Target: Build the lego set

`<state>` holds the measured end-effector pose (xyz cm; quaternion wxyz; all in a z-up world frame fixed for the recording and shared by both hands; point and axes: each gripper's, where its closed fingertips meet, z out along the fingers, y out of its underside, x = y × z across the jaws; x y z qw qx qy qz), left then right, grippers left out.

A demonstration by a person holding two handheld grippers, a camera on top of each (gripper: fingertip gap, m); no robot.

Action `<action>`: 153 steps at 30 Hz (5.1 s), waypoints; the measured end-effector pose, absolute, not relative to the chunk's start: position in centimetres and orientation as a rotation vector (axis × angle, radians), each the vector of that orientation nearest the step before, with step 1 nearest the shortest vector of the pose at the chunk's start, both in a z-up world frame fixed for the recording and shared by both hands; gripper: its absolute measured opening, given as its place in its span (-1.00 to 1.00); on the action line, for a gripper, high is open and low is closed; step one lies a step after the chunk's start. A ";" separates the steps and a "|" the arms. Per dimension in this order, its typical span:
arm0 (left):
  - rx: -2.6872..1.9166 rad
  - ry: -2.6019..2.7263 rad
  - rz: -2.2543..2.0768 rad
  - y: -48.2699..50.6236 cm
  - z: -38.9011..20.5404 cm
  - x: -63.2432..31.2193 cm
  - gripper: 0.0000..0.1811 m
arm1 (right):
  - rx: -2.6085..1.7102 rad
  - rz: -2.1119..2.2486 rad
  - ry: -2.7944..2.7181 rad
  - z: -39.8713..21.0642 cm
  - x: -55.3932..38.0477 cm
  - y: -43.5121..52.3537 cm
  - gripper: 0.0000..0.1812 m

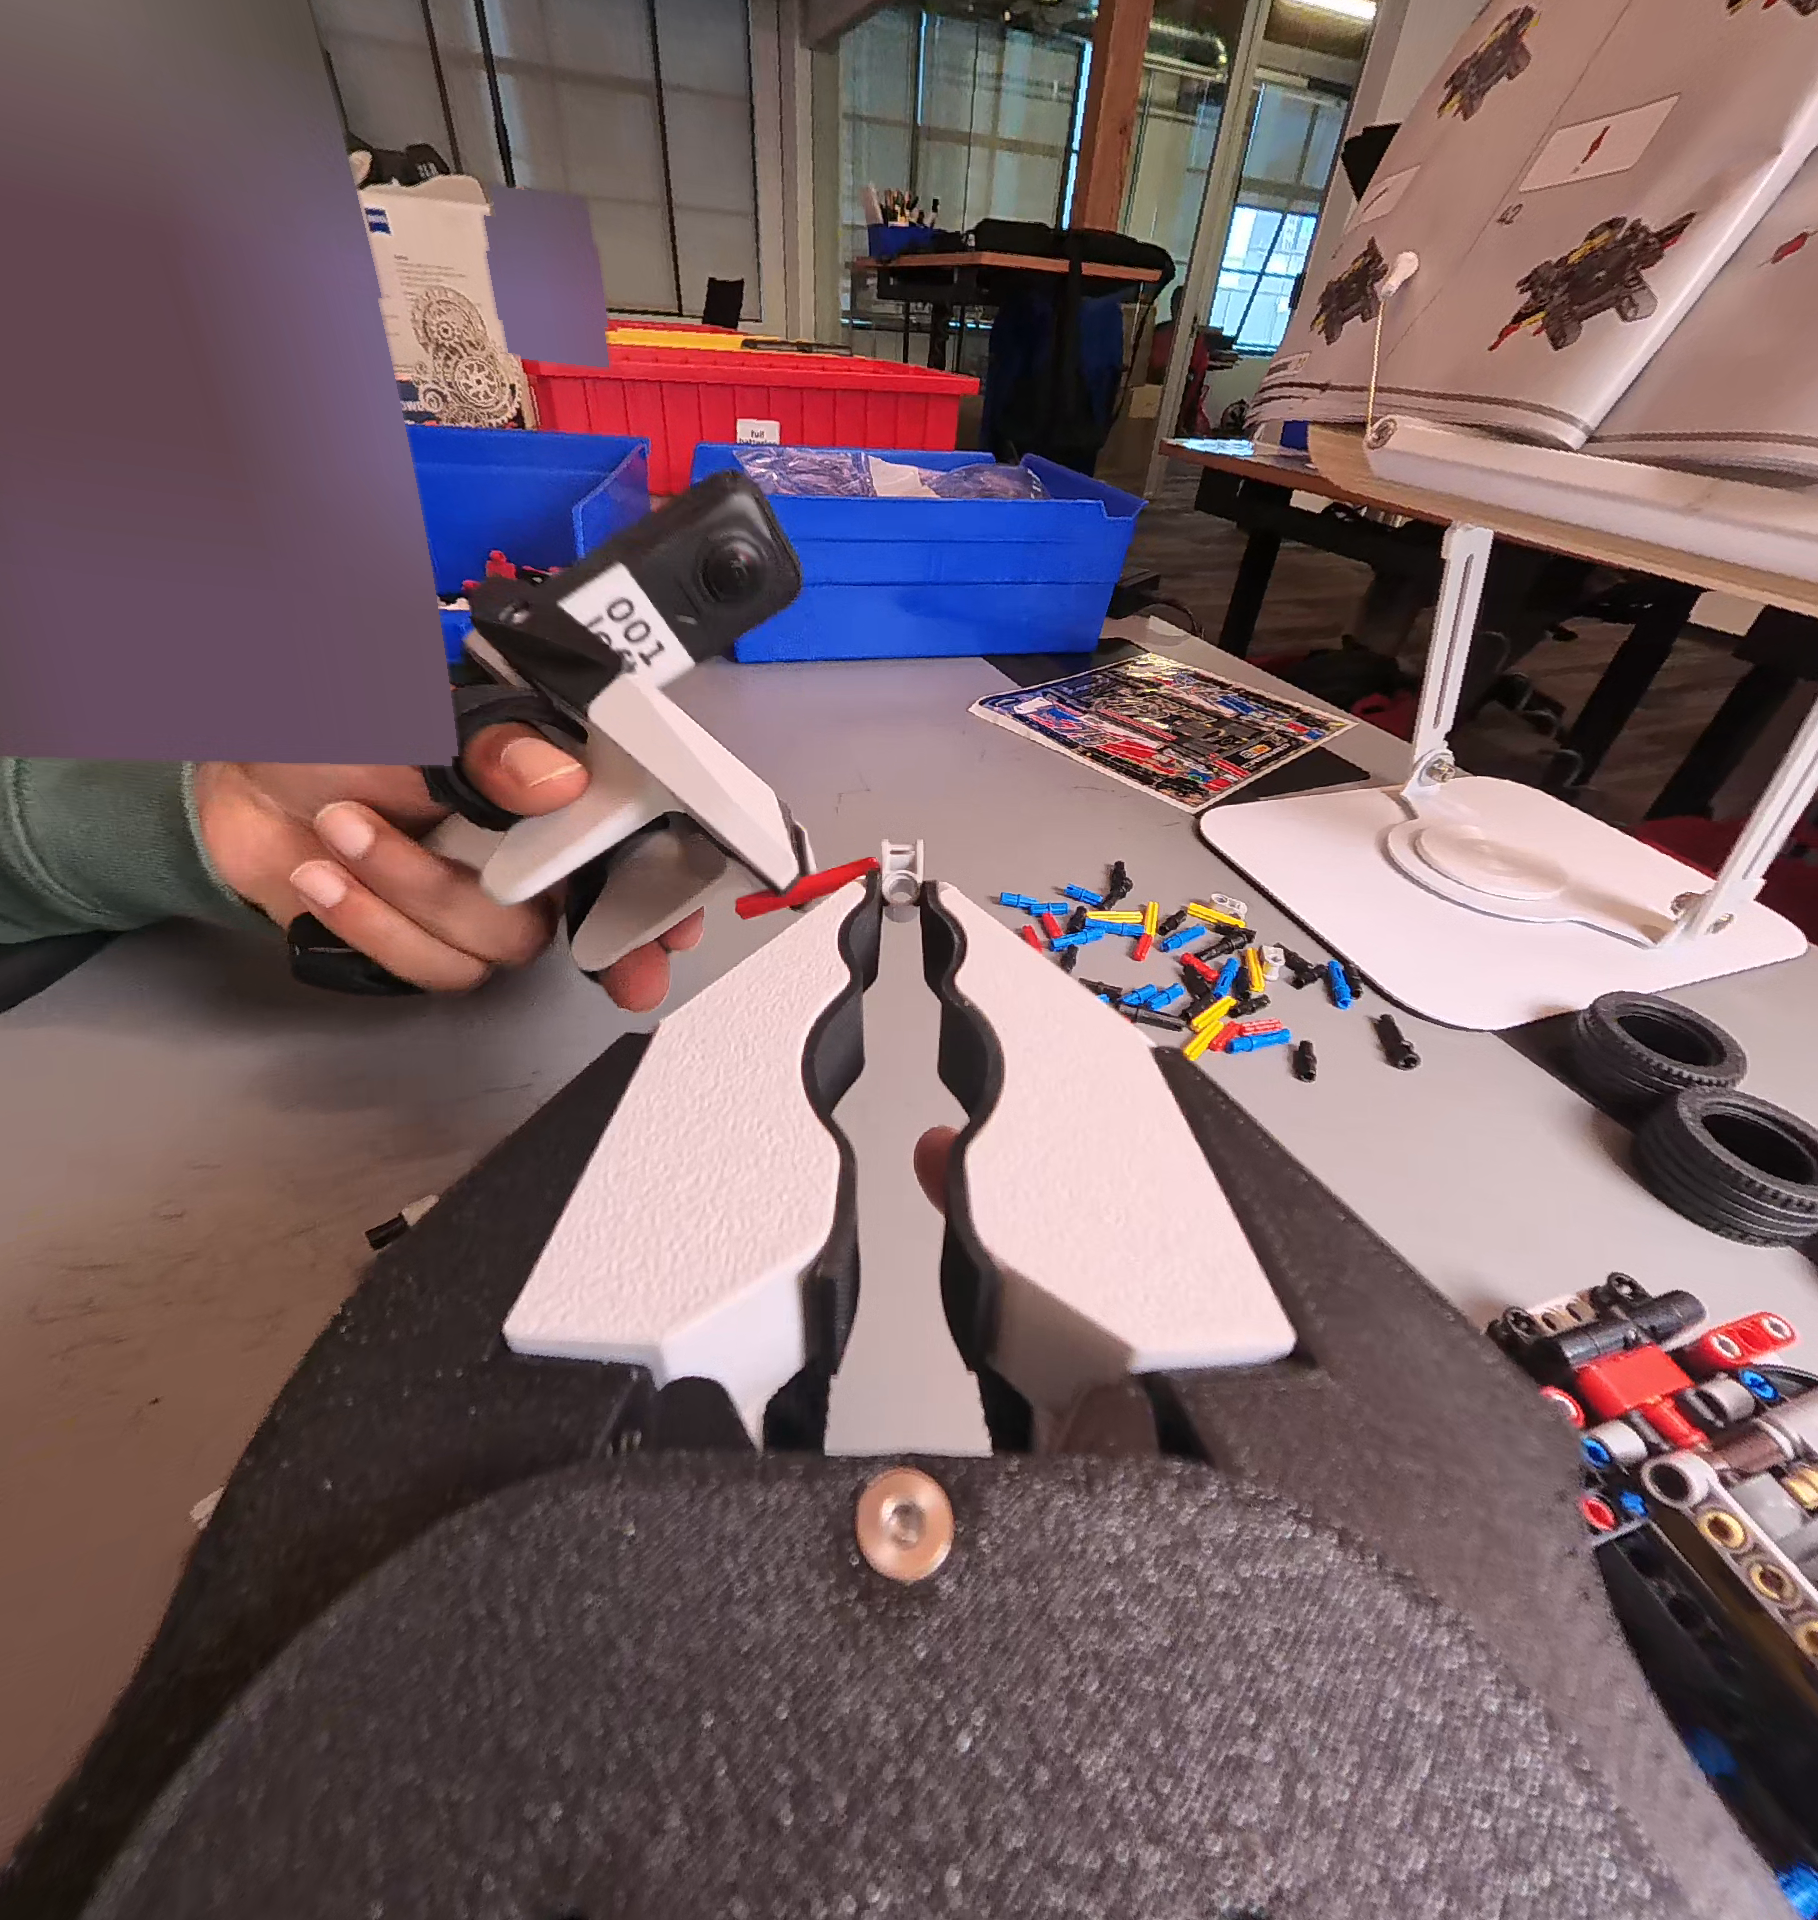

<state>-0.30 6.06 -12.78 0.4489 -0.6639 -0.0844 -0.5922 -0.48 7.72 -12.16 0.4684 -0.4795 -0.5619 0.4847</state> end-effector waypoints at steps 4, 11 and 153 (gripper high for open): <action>-1.730 -0.106 -1.221 6.3 -13.2 -0.5 -1.00 | -1.176 1.156 -1.385 -12.4 -0.6 7.8 -0.93; -1.795 -0.031 -1.024 6.5 -13.7 -0.7 -0.99 | -1.192 1.093 -1.405 -13.0 -0.8 8.1 -0.93; -1.642 -0.065 -1.655 4.3 -13.0 1.5 -0.99 | -0.850 0.782 -1.687 -13.1 -1.0 3.2 -0.59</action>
